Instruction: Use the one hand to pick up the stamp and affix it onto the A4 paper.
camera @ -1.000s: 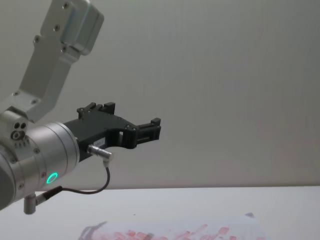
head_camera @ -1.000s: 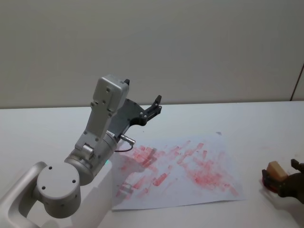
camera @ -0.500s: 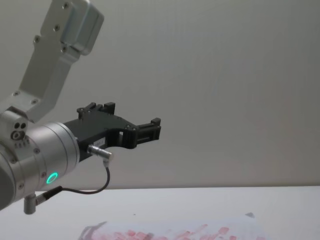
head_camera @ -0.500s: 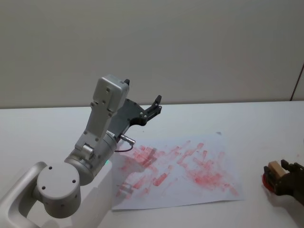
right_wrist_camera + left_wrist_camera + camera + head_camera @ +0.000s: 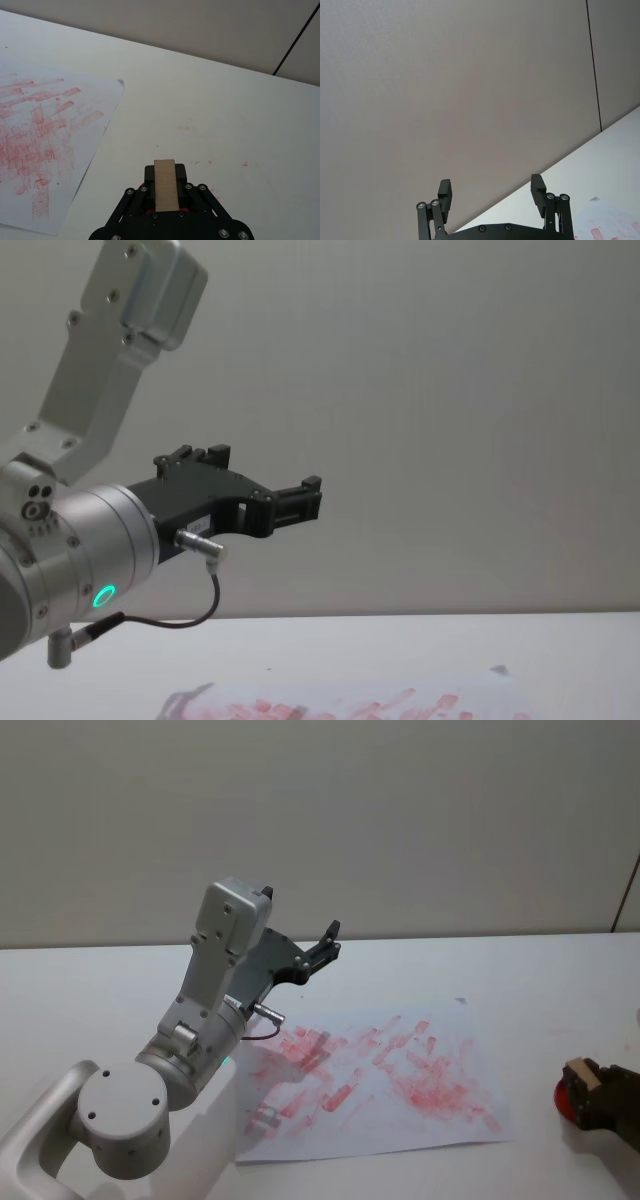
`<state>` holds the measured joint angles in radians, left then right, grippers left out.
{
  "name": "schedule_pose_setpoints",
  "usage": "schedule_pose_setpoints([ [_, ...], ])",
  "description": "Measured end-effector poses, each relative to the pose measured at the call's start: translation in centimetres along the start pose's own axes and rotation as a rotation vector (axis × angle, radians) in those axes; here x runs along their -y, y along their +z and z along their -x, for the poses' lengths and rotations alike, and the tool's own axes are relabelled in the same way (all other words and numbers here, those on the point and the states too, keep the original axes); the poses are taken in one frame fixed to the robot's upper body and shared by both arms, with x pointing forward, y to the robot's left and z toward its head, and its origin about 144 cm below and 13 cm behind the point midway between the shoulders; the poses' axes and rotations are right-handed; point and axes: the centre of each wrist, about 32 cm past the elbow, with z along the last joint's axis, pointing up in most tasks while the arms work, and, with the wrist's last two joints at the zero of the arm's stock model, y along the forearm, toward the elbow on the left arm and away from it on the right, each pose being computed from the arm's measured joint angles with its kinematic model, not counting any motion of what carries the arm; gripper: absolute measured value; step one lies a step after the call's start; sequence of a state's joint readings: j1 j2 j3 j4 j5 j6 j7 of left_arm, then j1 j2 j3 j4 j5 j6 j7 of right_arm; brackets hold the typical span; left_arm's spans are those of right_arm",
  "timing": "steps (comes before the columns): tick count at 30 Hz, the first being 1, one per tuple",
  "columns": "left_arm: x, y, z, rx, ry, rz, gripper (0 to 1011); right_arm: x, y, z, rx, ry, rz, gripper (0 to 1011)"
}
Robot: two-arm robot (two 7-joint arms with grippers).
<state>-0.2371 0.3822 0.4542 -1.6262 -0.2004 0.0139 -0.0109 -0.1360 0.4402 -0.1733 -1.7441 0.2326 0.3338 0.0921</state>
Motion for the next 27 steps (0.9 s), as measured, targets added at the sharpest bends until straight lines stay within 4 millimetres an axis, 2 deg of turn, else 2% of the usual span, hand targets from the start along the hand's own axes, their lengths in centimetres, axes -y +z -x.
schedule_pose_setpoints([
  [7,0.0,0.0,0.0,0.0,0.0,0.0,1001,-0.1,0.5,-0.2,0.009,-0.005,-0.037,218],
  [15,0.0,0.0,0.0,0.0,0.0,0.0,1001,-0.7,2.4,-0.2,0.022,0.022,-0.137,218],
  [21,0.0,0.0,0.0,0.0,0.0,0.0,1001,-1.7,3.7,0.1,0.023,0.067,-0.204,218],
  [27,0.0,0.0,0.0,0.0,0.0,0.0,1001,-3.6,4.8,0.8,0.017,0.144,-0.247,218],
])
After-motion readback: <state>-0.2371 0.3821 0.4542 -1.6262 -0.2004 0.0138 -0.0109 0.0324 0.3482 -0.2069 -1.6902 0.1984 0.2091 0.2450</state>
